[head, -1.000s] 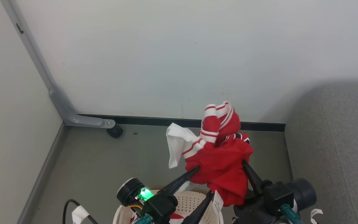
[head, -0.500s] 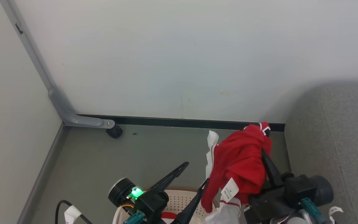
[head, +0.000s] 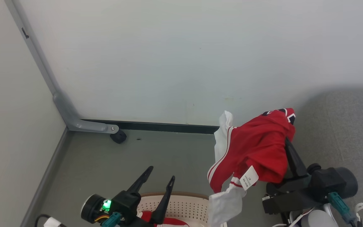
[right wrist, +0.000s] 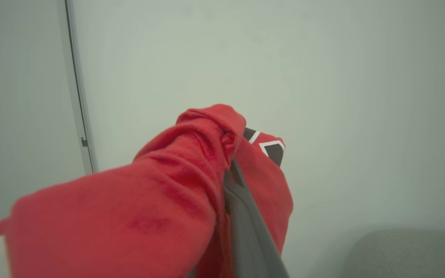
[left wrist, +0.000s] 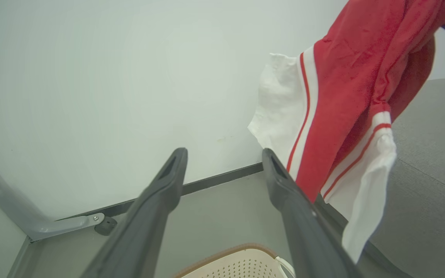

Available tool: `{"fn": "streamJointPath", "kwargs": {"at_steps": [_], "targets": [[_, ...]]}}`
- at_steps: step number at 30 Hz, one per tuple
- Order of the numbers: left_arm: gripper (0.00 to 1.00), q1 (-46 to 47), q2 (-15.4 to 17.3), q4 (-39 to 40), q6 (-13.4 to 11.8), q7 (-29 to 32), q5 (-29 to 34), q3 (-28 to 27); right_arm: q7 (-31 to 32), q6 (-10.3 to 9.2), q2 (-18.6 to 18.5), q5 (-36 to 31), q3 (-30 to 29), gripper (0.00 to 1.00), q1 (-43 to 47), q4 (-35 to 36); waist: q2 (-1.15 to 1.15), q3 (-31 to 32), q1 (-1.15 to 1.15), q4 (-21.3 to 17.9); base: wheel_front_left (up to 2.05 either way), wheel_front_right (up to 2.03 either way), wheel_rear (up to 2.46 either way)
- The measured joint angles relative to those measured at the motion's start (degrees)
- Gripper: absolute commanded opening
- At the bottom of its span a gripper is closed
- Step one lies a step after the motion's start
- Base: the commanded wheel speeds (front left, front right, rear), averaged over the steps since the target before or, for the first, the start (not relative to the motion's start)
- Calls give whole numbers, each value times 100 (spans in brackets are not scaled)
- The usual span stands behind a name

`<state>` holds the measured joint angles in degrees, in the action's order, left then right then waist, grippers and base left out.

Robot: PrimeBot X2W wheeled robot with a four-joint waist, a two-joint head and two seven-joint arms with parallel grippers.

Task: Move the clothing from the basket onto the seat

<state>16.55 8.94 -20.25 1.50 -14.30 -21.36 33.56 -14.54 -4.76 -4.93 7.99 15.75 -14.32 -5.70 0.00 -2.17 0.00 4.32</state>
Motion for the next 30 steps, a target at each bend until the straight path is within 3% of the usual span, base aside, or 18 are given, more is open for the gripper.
{"fn": "streamJointPath", "kwargs": {"at_steps": [14, 24, 30], "targets": [[100, -258, 59, -333, -531, 0, -402, -1192, 0, 175, -187, 64, -325, 0, 136, 263, 0, -39, 0, -22, 0, 0, 0], [100, -651, 62, -129, -445, 0, -326, -1293, 1, 113, -238, 109, -843, 0, 472, 382, 0, -29, 0, -70, 0, 0, 0], [100, -1091, -8, 133, -392, 0, -250, -1368, 0, 38, -357, 109, -1261, 0, 576, 601, 0, -25, 0, -293, 0, 0, 0]]}}
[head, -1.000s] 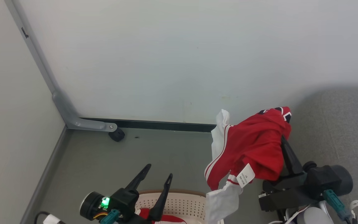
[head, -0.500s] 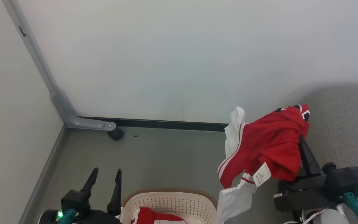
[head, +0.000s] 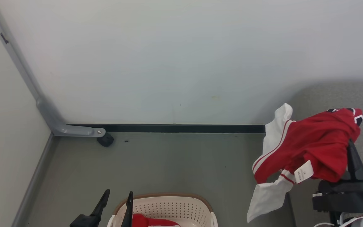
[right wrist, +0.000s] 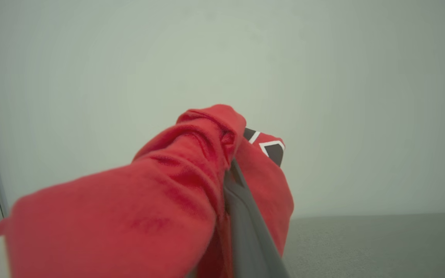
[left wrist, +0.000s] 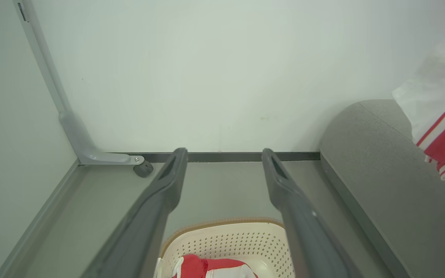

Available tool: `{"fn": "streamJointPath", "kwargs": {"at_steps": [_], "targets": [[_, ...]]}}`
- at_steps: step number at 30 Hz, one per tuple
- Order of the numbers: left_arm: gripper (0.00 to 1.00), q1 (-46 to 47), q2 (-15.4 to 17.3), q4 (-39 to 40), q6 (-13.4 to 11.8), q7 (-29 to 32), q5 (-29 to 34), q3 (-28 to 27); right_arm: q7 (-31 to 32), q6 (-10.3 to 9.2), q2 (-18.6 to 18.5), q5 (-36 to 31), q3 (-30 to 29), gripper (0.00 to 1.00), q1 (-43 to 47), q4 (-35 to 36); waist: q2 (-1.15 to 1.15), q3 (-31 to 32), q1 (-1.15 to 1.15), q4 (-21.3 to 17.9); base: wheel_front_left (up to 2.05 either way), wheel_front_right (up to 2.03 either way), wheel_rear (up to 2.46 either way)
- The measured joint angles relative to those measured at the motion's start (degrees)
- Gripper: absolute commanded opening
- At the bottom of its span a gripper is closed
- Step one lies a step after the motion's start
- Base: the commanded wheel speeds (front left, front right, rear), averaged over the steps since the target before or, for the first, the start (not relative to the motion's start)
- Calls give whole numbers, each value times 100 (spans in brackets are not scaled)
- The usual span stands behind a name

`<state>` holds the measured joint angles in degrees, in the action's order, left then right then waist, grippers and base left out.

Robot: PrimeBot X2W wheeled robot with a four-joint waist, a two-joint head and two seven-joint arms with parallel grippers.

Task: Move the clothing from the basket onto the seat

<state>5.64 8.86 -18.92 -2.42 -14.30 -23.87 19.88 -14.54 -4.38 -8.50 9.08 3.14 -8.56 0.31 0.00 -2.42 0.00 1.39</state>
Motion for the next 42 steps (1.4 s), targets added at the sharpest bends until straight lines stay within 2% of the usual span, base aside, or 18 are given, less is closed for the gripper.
{"fn": "streamJointPath", "kwargs": {"at_steps": [6, 20, 33, 42], "targets": [[100, -37, -68, 298, 154, 0, 222, 57, 0, -26, -94, 0, -309, 0, 5, 188, 0, -37, 0, -314, 0, 0, 0], [100, 130, -203, 843, 548, 0, 564, 154, 0, -67, -69, -56, -474, 0, 138, 515, 0, -251, 0, -1345, 0, 0, 0], [100, 210, -182, 1048, 648, -1, 791, 71, 0, -73, 132, -66, -582, 0, 226, 584, 0, -542, 0, -2428, 0, 0, 0], [100, 388, -178, 1088, 751, -1, 1072, 211, -1, -116, 254, -63, -895, 0, 433, 708, 0, -844, 0, -3040, 0, 0, 0]]}}
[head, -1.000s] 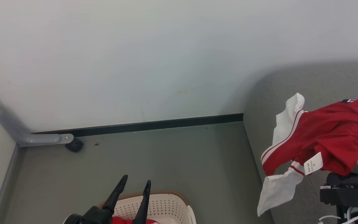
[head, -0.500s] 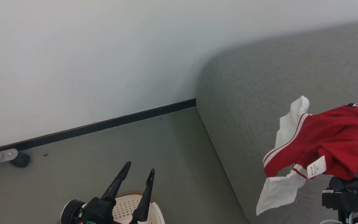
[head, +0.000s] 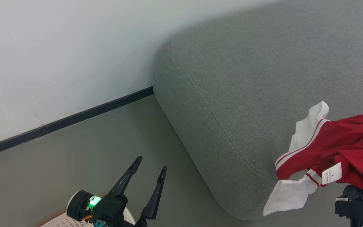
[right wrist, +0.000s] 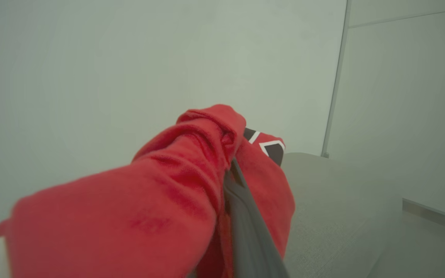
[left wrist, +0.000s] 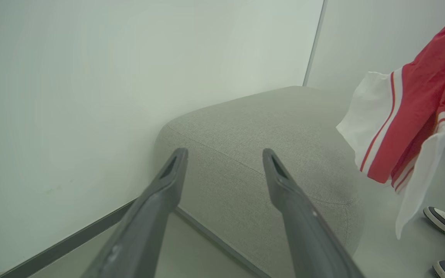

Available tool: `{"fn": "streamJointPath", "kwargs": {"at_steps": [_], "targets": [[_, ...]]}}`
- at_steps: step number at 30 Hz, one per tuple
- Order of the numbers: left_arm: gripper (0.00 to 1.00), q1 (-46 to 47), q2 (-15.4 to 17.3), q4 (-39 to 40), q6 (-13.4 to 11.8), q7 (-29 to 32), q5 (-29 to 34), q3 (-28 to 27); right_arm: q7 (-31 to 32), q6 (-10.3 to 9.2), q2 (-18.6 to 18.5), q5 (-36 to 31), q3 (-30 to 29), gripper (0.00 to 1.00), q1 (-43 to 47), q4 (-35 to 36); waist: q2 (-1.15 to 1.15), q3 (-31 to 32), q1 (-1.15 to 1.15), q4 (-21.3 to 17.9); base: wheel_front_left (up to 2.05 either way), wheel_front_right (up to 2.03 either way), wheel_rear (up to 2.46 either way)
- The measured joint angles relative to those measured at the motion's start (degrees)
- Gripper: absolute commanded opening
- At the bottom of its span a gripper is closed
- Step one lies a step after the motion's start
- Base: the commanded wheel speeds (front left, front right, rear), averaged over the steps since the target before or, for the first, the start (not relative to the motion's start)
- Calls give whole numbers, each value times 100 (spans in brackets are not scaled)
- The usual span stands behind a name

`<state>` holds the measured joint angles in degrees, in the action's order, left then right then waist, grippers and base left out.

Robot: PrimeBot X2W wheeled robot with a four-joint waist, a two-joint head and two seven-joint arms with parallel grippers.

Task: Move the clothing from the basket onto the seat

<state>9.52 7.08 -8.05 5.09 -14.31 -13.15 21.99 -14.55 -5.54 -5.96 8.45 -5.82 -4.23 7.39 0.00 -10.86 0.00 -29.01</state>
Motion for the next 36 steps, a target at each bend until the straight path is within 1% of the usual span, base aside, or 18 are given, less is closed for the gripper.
{"fn": "streamJointPath", "kwargs": {"at_steps": [8, 14, 16, 23, 24, 30, 36], "targets": [[100, 98, 96, -64, 102, 0, 83, 105, 1, -7, 180, 1, -110, 0, 68, 48, 0, -341, 0, -230, 0, 0, 0], [100, 82, 169, -54, 103, 0, 123, 90, 1, 2, 196, 120, -304, 0, -38, -138, 0, -453, 0, -260, 0, 0, 0], [100, 71, 222, -29, 104, 0, 196, 80, 1, 53, 181, 258, -413, 0, -174, -272, 1, -505, 0, -264, 0, 0, 0], [100, 58, 444, 104, 148, 0, 292, 79, 0, 297, -219, 543, -861, 0, -812, -751, 0, -778, 0, -216, 0, 0, 0], [100, 58, 444, 104, 148, 0, 292, 79, 0, 297, -219, 543, -861, 0, -812, -751, 0, -778, 0, -216, 0, 0, 0], [100, 56, 720, 226, 151, 0, 354, 9, -13, 517, -509, 962, -1225, 0, -1572, -1530, 0, -1087, 0, -108, 0, 0, 0], [100, 60, 934, 361, 154, 0, 380, -93, -14, 648, -832, 1173, -1445, 0, -2538, -2120, 1, -1441, 0, 29, 0, 0, 0]]}}
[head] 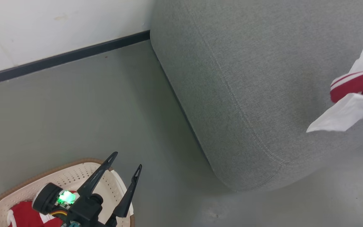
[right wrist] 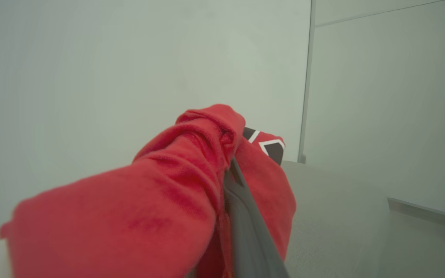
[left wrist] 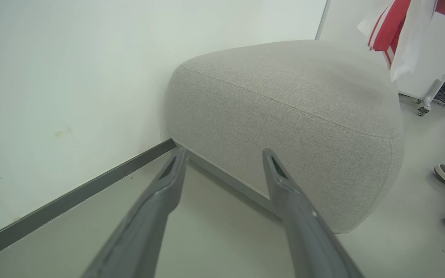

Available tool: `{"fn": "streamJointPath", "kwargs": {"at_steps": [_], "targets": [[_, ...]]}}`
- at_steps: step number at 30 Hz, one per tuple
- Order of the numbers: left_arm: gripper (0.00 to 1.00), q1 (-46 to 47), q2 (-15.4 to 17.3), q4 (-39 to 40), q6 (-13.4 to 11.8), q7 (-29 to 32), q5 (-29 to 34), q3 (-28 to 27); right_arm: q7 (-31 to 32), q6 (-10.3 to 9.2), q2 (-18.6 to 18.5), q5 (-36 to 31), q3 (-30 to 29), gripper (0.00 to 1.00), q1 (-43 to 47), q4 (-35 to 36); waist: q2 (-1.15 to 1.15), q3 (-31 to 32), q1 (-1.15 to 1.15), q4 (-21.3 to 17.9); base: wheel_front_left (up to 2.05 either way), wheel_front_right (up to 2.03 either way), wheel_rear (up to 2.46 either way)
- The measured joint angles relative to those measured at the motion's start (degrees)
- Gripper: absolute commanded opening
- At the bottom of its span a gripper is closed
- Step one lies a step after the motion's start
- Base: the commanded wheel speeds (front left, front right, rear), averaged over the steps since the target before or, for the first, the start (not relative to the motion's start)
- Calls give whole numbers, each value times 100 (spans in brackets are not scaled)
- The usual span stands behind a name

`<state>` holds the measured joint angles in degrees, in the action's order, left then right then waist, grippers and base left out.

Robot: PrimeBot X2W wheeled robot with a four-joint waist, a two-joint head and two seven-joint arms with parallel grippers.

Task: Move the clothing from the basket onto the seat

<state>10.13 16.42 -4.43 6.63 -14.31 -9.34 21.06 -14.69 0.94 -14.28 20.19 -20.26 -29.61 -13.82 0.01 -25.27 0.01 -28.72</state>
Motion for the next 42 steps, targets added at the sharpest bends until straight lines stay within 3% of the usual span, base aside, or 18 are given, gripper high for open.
{"fn": "streamJointPath", "kwargs": {"at_steps": [16, 22, 26, 32, 41, 42], "targets": [[100, 99, 312, 197, 2, 0, 4, -223, -2, 58, -761, -5, -89, 0, -2354, -1447, 0, -793, 0, 451, 0, 0, 0], [100, 124, 327, 201, 43, 0, 3, -225, -1, 40, -864, -229, -59, 0, -2525, -2280, 0, -990, 0, 598, 0, 0, 0], [100, 131, 357, 204, 44, 0, 0, -275, -2, -100, -881, -144, -254, 0, -2525, -2951, 0, -1088, 0, 690, 0, 0, 0], [100, 134, 409, 203, 44, 0, -7, -363, 67, -92, -776, -138, -89, 0, -2593, -3789, 0, -1180, 0, 750, 0, 0, 0], [100, 134, 405, 202, 44, 0, -7, -363, 338, -65, -788, -153, 44, 0, -2982, -4479, 0, -1183, -1, 754, 0, 0, 0], [100, 134, 401, 201, 44, 0, -7, -361, 390, -59, -803, -153, 45, 22, -3017, -4556, 0, -1178, 0, 755, 0, 0, 0]]}}
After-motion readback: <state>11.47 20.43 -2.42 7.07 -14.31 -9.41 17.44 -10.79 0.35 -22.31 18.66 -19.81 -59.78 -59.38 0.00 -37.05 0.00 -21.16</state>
